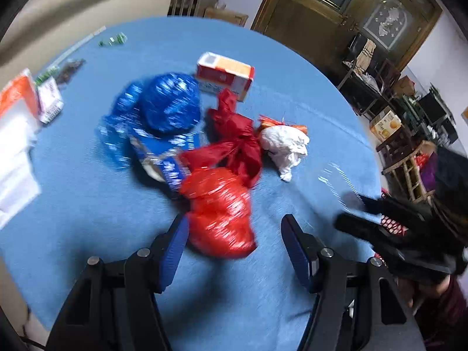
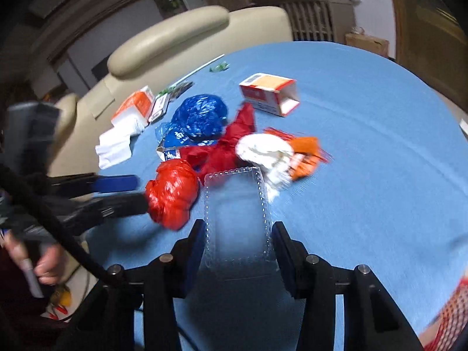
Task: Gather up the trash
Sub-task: 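Grasp the clear plastic container with the right gripper while the left gripper grasps the red plastic bag, then carry the container and red bag with both grippers over the red basket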
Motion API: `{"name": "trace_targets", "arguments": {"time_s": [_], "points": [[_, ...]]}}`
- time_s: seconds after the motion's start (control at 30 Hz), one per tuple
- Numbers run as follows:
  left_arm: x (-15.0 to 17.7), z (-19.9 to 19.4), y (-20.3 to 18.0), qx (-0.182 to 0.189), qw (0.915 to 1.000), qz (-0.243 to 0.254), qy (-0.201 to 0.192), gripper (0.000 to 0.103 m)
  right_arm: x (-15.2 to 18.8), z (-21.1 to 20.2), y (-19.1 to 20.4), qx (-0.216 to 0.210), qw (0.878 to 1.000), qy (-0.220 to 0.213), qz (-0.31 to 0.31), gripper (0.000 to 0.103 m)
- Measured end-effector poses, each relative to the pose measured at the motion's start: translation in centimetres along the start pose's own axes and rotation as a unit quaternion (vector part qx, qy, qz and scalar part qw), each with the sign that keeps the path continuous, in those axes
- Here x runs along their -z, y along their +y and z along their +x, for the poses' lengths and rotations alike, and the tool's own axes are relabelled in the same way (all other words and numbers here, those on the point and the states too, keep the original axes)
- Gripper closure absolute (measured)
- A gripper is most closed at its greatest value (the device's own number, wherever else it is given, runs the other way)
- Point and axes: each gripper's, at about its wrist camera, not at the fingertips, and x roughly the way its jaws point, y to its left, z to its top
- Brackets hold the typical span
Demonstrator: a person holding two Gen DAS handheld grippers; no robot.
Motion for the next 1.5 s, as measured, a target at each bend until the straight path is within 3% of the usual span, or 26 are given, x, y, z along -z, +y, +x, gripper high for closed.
{"name": "trace_targets", "arguments": {"time_s": [0.07, 0.17, 0.3, 0.6, 0.77, 1.17, 1.5], "points": [[-0.4, 1.0, -0.2, -0.011, 0.9999, -0.011, 0.006, 0.037, 0.8, -1.5, -0.8, 0.003, 1.000, -0.011, 0.017, 0.054], [-0.3, 2.0, -0.5, -0.018, 0.9995, -0.021, 0.015, 0.057, 2.0, -3.3, -1.9, 0.007, 0.999, -0.027, 0.043, 0.054], [0.2, 1.6, -0.6, -0.022, 0.9993, -0.029, -0.002, 0.064, 3.1, -4.7, -2.7, 0.009, 0.997, -0.041, 0.060, 0.054], [2.9, -3.5, -4.0, -0.040, 0.9980, 0.008, -0.048, 0.066, 4.5, -8.7, -2.8, 0.014, 0.994, -0.090, 0.065, 0.054], [3.9, -6.4, -8.1, -0.044, 0.9947, 0.051, -0.078, 0.066, 5.7, -11.5, -3.2, 0.018, 0.990, -0.118, 0.073, 0.054], [4.5, -8.2, -17.7, -0.083, 0.9773, 0.154, -0.120, 0.065, 10.0, -18.6, -6.4, 0.038, 0.976, -0.180, 0.113, 0.054], [5.0, -7.1, -24.3, -0.089, 0.9646, 0.217, -0.120, 0.065, 13.6, -22.7, -9.5, 0.052, 0.964, -0.215, 0.149, 0.054]]}}
